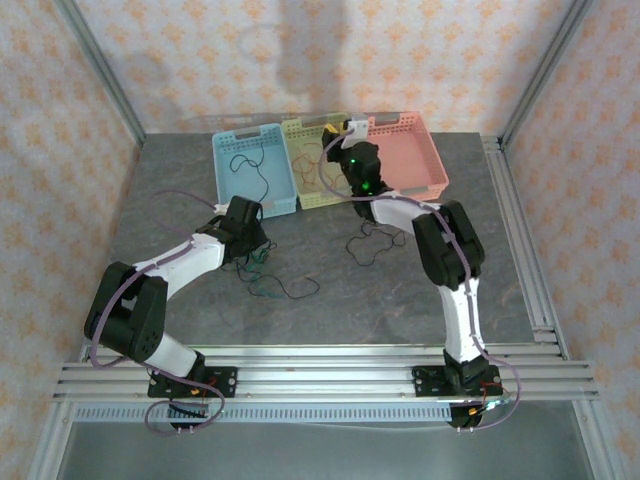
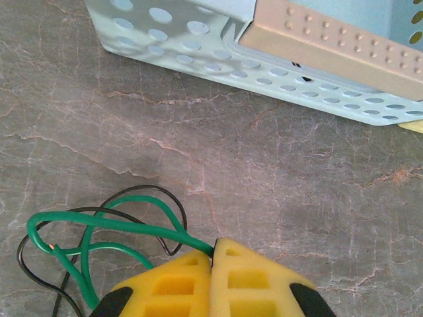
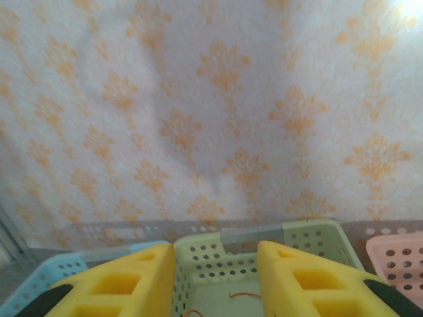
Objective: Untangle the cables
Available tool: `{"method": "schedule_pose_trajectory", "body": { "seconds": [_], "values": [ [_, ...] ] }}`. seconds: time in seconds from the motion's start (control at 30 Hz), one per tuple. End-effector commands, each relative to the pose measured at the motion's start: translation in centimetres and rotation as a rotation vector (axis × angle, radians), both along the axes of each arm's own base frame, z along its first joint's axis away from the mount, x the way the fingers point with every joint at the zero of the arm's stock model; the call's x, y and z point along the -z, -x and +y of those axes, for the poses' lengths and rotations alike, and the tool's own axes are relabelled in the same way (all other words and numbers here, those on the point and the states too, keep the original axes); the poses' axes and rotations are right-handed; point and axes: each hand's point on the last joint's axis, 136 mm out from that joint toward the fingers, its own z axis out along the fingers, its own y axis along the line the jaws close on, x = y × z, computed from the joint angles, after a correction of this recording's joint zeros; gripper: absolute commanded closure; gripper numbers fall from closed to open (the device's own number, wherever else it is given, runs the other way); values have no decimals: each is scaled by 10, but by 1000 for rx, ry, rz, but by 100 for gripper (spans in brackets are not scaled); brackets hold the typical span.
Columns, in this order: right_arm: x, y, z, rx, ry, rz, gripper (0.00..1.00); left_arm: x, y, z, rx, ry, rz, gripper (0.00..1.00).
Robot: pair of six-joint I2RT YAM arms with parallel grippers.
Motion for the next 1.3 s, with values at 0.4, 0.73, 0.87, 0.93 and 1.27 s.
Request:
{"method": "schedule_pose_trajectory", "body": {
  "seconds": [0.4, 0.73, 0.87, 0.93, 1.27],
  "values": [
    [74, 132, -99, 150, 31, 205, 59, -7, -1, 1, -8, 9, -36, 100],
    [145, 171, -164, 350, -7, 398, 47, -8, -2, 0, -6, 13, -41, 100],
    [163, 176, -187, 410, -71, 446, 45, -7, -1, 0, -4, 14, -40, 100],
    [170, 174, -190, 418, -70, 472, 44, -8, -1, 0, -4, 14, -41, 100],
    [196, 168, -184, 398, -56, 587, 35, -19, 6, 11, -49, 1, -96, 100]
  ]
}}
